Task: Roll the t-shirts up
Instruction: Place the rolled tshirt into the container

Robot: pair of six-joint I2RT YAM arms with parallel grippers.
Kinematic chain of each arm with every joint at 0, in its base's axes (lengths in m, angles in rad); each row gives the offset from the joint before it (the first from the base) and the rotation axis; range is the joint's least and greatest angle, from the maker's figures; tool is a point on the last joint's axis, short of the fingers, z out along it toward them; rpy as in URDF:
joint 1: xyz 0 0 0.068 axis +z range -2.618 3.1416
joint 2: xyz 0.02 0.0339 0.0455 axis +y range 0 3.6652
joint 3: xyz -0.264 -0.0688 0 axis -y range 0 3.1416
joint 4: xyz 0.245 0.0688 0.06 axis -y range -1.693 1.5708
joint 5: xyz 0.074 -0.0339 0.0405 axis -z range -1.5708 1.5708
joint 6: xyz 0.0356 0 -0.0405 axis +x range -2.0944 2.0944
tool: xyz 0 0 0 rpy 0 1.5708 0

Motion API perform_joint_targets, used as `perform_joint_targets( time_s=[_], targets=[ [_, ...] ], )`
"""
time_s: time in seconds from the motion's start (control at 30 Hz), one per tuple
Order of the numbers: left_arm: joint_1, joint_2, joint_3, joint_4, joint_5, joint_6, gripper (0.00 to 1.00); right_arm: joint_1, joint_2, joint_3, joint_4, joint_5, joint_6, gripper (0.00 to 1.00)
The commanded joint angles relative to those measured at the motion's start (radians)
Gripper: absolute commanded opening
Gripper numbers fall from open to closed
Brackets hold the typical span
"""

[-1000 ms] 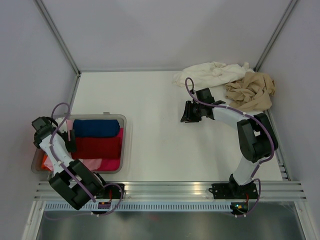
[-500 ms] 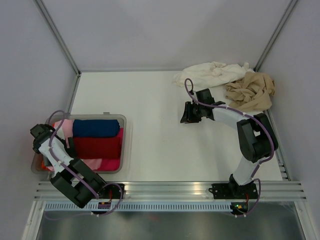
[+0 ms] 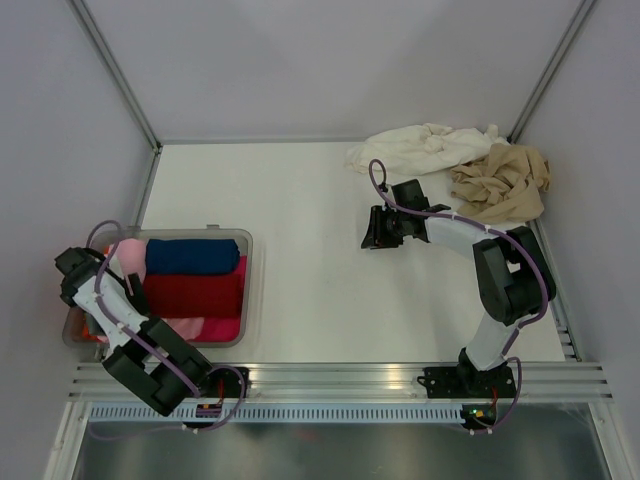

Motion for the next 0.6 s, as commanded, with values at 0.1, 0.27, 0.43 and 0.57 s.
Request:
perform_joint_targets(
  time_s=[0.1,0.27,0.43,0.57],
  targets=[
    [0.007,-0.067,0.256,-0.247,0.094,-0.139,0.82,-0.002,-0.025,0.020,0.005,-0.032,-0.035,0.39],
    [0.007,-0.088,0.346,-0.242,0.104,-0.153,0.84,-0.002,-0.016,0.023,-0.015,-0.046,-0.049,0.39],
    [0.007,-0.030,0.260,0.008,-0.020,-0.060,0.28,-0.001,-0.017,0.027,-0.020,-0.058,-0.054,0.39],
    [0.007,-0.009,0.176,0.143,-0.099,-0.022,0.25,-0.002,-0.030,0.020,-0.013,-0.055,-0.057,0.39]
  ],
)
